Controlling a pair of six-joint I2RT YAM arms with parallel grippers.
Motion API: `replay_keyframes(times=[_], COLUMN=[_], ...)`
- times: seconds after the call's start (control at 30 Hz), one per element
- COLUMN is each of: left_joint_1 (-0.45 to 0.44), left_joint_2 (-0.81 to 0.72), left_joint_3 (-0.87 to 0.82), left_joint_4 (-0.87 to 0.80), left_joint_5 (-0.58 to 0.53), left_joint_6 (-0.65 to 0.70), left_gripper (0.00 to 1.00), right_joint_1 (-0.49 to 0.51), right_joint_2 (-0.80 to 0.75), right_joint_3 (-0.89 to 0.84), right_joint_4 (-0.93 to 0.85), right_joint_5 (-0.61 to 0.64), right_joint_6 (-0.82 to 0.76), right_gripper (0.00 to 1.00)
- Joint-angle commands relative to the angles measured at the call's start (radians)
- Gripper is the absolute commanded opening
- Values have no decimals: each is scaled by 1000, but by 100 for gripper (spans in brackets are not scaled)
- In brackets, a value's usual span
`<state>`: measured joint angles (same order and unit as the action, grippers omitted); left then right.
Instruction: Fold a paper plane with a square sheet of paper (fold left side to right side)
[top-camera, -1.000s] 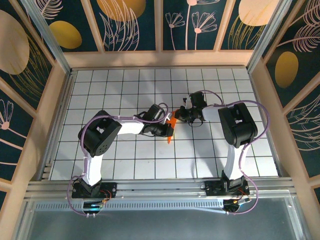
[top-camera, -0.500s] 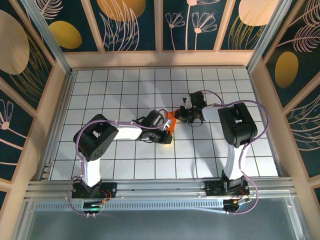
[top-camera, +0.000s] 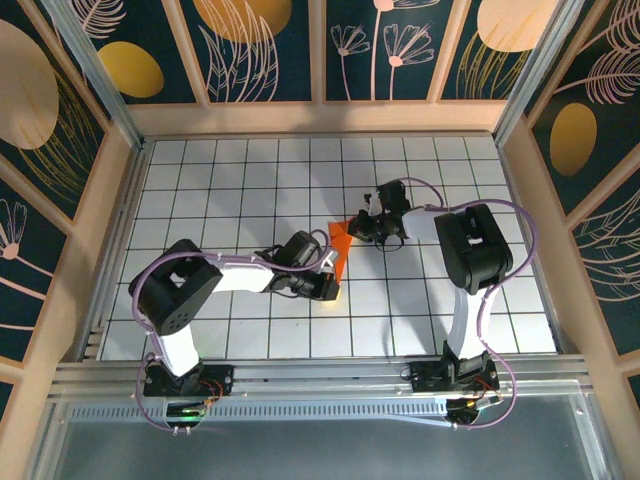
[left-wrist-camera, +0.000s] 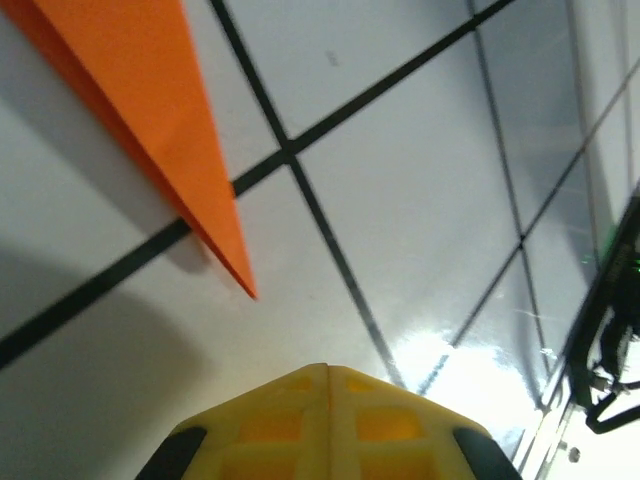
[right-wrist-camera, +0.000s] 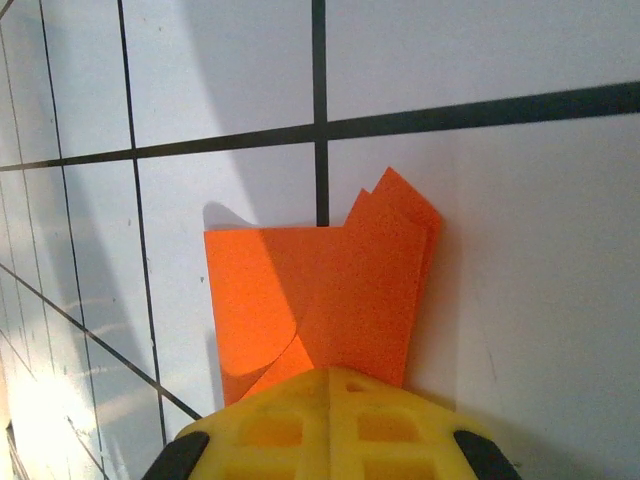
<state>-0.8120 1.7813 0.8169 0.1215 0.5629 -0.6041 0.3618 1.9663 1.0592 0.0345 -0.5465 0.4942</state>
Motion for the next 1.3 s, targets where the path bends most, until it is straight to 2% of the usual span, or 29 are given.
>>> replay_keyframes(times=[0.0, 0.2, 0.37, 0.5, 0.6, 0.73, 0.9, 1.27], left_joint_1=[11, 129, 214, 255, 269, 275, 275, 276], left_joint_2=[-91, -211, -305, -397, -467, -552, -596, -533], left_joint_3=[-15, -105, -170, -238, -272, -318, -361, -361], left_joint_4=[82, 169, 159, 177, 142, 116, 127, 146], left_joint_5=[17, -50, -221, -387, -531, -657, -696, -657], left_joint_6=[-45, -102, -110, -154, -176, -198, -214, -215], left_gripper=[6, 7, 11, 25, 44, 55, 60, 62], right_joint_1=[5, 6, 37, 106, 168, 247, 308, 344], right_joint_2=[3, -96, -173, -205, -208, -163, -109, -45], right_joint_3=[36, 96, 136, 181, 214, 270, 297, 285], right_joint_4=[-67, -141, -265, -417, -508, -601, -633, -612], right_joint_5=[66, 129, 270, 463, 604, 697, 711, 703], right_joint_6=[-37, -76, -116, -148, -146, -126, -63, -16], right_gripper=[1, 20, 32, 41, 49, 52, 55, 54])
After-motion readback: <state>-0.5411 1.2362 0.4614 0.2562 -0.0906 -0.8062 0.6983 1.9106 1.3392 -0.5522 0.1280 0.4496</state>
